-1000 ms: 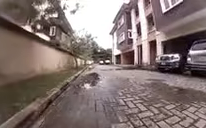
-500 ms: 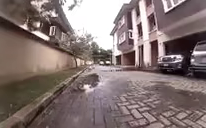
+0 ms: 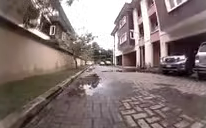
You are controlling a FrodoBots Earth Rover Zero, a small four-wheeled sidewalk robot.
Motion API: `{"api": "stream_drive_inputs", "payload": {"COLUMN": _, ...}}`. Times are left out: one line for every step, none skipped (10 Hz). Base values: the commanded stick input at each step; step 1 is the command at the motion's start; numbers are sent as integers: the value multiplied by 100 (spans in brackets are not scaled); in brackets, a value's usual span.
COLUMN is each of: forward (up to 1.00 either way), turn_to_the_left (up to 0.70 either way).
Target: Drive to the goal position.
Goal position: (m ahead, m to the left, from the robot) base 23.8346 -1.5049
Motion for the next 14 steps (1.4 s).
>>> {"api": "stream_drive_inputs", "payload": {"forward": 50, "turn_to_the_left": 0}}
{"api": "stream_drive_inputs", "payload": {"forward": 50, "turn_to_the_left": 0}}
{"api": "stream_drive_inputs", "payload": {"forward": 50, "turn_to_the_left": 0}}
{"api": "stream_drive_inputs", "payload": {"forward": 50, "turn_to_the_left": 0}}
{"api": "stream_drive_inputs", "payload": {"forward": 50, "turn_to_the_left": 0}}
{"api": "stream_drive_inputs", "payload": {"forward": 50, "turn_to_the_left": 0}}
{"api": "stream_drive_inputs", "payload": {"forward": 50, "turn_to_the_left": 0}}
{"api": "stream_drive_inputs", "payload": {"forward": 50, "turn_to_the_left": 0}}
{"api": "stream_drive_inputs", "payload": {"forward": 50, "turn_to_the_left": 0}}
{"api": "stream_drive_inputs", "payload": {"forward": 50, "turn_to_the_left": 0}}
{"api": "stream_drive_inputs", "payload": {"forward": 50, "turn_to_the_left": 0}}
{"api": "stream_drive_inputs", "payload": {"forward": 50, "turn_to_the_left": 0}}
{"api": "stream_drive_inputs", "payload": {"forward": 50, "turn_to_the_left": 0}}
{"api": "stream_drive_inputs", "payload": {"forward": 50, "turn_to_the_left": 0}}
